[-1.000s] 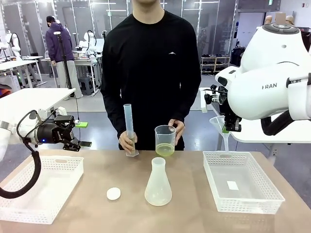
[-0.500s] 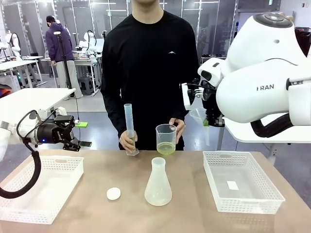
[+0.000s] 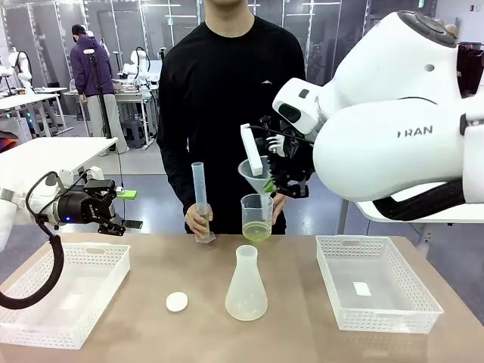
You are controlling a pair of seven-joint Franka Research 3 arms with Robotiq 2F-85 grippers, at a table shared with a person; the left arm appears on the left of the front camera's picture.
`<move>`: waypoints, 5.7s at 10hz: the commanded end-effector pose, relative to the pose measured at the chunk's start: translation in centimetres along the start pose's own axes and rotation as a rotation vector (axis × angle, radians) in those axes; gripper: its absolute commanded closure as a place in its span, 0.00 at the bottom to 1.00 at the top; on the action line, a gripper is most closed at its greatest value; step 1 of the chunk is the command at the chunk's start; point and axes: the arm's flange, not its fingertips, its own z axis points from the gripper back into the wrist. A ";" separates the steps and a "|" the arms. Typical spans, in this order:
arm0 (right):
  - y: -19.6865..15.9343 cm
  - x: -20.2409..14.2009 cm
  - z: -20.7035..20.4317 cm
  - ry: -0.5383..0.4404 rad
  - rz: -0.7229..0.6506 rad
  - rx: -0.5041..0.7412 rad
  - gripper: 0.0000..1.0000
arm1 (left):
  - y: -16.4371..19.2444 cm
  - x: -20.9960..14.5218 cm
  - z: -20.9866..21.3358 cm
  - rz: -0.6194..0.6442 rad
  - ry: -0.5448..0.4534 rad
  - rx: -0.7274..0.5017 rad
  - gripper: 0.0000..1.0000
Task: Prepare the solutions needed for the experiment.
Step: Pick up the Plastic Funnel and insert it into the Big flask, then once the solution is in the Big flask , pick up the Plastic Funnel and place it back into the right Organizing basket.
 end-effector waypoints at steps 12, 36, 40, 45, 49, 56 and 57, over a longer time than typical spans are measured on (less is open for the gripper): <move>1.6 1.1 0.5 -0.123 0.028 0.044 0.95 | -0.2 -0.1 0.0 -0.001 0.007 -0.013 0.00; 6.0 -4.3 -10.4 -0.184 -0.081 0.126 0.95 | -0.2 -0.1 0.0 -0.001 0.007 -0.013 0.00; 6.3 -4.4 -11.4 -0.189 -0.085 0.136 0.95 | -0.2 -0.1 0.0 -0.001 0.007 -0.013 0.00; 6.4 -3.8 -11.2 -0.199 -0.054 0.141 0.57 | -0.2 -0.1 0.0 -0.001 0.007 -0.013 0.00; 5.9 -3.2 -10.5 -0.184 -0.043 0.159 0.18 | -0.2 -0.1 0.0 -0.001 0.007 -0.013 0.00; 6.2 -2.9 -10.5 -0.178 -0.060 0.151 0.18 | -0.2 -0.1 0.0 -0.001 0.007 -0.013 0.00; 6.2 -2.9 -10.5 -0.178 -0.060 0.151 0.18 | -0.2 -0.1 0.0 -0.001 0.007 -0.013 0.00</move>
